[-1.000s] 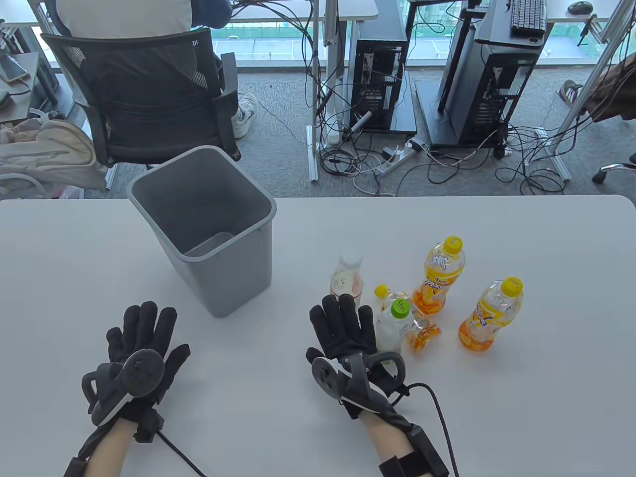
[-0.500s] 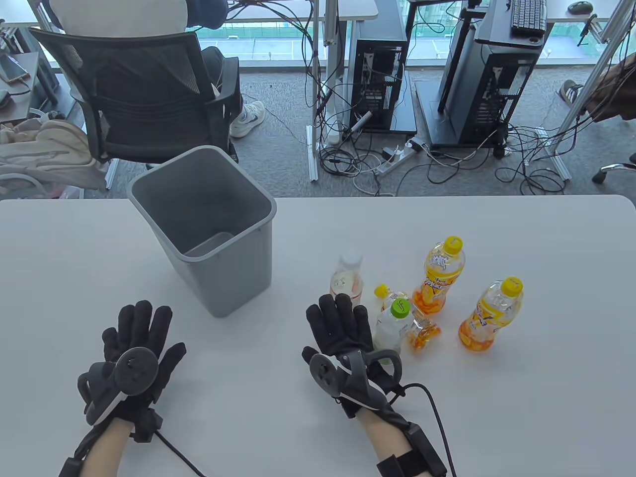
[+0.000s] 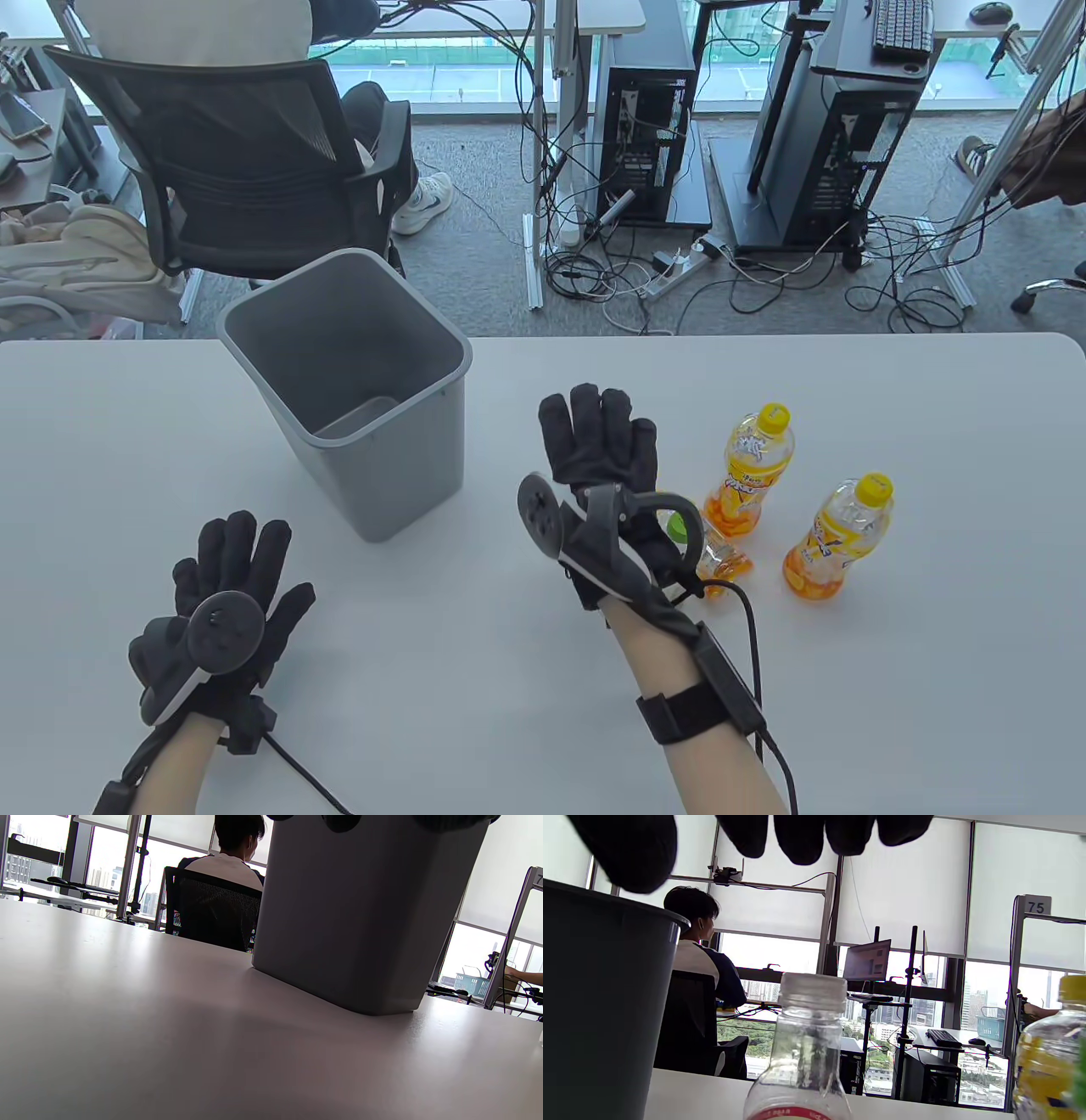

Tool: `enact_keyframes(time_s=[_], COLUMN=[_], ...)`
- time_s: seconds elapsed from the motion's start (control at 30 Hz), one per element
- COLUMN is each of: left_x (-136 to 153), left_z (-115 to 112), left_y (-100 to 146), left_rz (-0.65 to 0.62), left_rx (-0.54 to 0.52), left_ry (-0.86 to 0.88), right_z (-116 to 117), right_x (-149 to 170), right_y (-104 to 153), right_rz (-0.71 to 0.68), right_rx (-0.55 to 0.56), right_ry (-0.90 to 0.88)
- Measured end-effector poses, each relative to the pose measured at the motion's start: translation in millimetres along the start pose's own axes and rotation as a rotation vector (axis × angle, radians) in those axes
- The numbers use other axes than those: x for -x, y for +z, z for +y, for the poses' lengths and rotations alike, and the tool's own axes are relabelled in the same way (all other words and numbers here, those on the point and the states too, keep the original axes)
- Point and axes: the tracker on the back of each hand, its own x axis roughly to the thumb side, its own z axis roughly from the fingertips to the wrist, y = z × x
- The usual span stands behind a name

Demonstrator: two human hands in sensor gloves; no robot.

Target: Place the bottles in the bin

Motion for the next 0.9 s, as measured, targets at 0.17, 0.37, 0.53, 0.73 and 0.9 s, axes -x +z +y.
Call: enact_keyframes(time_s=[0.17, 0.37, 0.53, 0.73, 0.9], left_x=[3.2, 11.4, 17.4, 17.9, 21.5], left_z=[-3.6, -4.4, -6.6, -6.3, -6.1], left_y=[-2.7, -5.3, -7.3, -7.7, -8.4], left_rz=[0.019, 0.065, 0.089, 0.092, 0.110], left_rx=[0.029, 0.055, 0.079, 0.076, 0.078], left_ry=[0.002, 0.026, 0.043, 0.044, 0.062], right_z=[19.9, 48.7, 49.8, 31.5, -22.5], right_x=[6.0, 16.8, 22.9, 34.0, 50.6], right_y=[-35.2, -51.3, -53.2, -52.0, -51.6], right_rz=[0.164, 0.215, 0.227, 0.243, 0.313], right_rx=[-0.243, -0.371, -0.339, -0.217, 0.013], right_ry=[0.115, 0.100, 0.071, 0.015, -0.144])
